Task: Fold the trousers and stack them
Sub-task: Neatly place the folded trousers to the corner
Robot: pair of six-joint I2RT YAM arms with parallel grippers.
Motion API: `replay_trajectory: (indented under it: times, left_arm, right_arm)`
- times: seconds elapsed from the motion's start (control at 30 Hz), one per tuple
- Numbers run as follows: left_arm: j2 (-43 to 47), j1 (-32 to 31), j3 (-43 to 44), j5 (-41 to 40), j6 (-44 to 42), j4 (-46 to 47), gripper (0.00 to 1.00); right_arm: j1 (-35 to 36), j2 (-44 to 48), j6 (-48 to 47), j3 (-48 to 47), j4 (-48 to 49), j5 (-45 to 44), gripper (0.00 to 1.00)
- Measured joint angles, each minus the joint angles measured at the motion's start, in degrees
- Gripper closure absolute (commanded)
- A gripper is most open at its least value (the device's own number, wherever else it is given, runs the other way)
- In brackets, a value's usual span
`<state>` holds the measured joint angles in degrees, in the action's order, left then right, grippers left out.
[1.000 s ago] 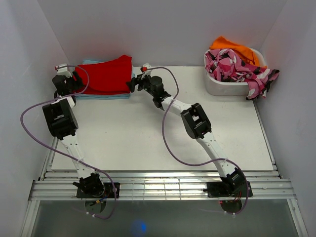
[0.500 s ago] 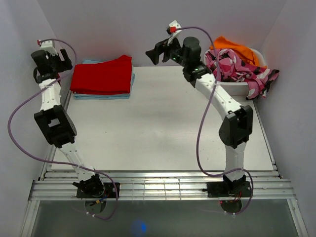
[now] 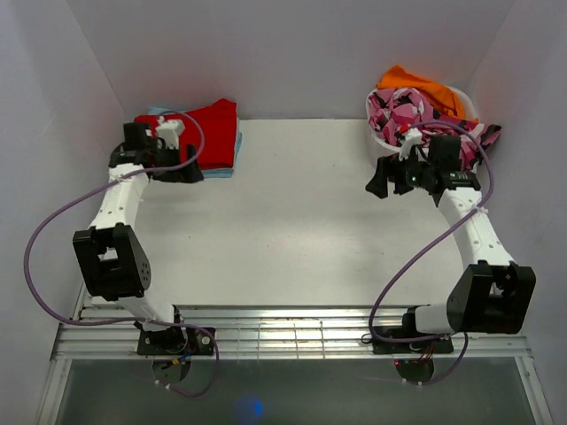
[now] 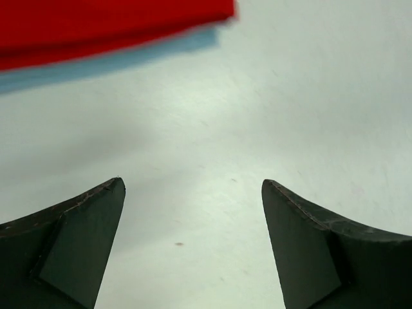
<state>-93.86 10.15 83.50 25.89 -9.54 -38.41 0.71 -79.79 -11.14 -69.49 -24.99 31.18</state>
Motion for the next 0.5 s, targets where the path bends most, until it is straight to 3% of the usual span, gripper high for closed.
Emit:
replay_trajectory:
  times: [0.1, 0.2, 0.37, 0.5]
  left_arm:
    - [0.83, -9.38, -8.76, -0.42, 0.35, -0.07, 0.02]
    - [0.87, -14.82, -15.61, -0.44, 1.49, -0.17, 0.02]
    - [1.31, -14.84, -21.57, -2.29, 2.08, 1.01, 0.02]
    - [4.48, -14.27, -25.66, -3.58, 2.08, 2.93, 0.02]
  right_arm:
    - [-0.70, 4.92, -2.62, 8.85, -3.06, 0.28, 0.10]
    - [0.11, 8.59, -3.87, 16.63, -4.70, 0.31, 0.10]
    - [0.13, 11.87, -4.31, 26.18, -4.90, -0.24, 0.10]
    - [0.13, 14.64, -4.31, 27.56, -4.48, -0.59, 0.10]
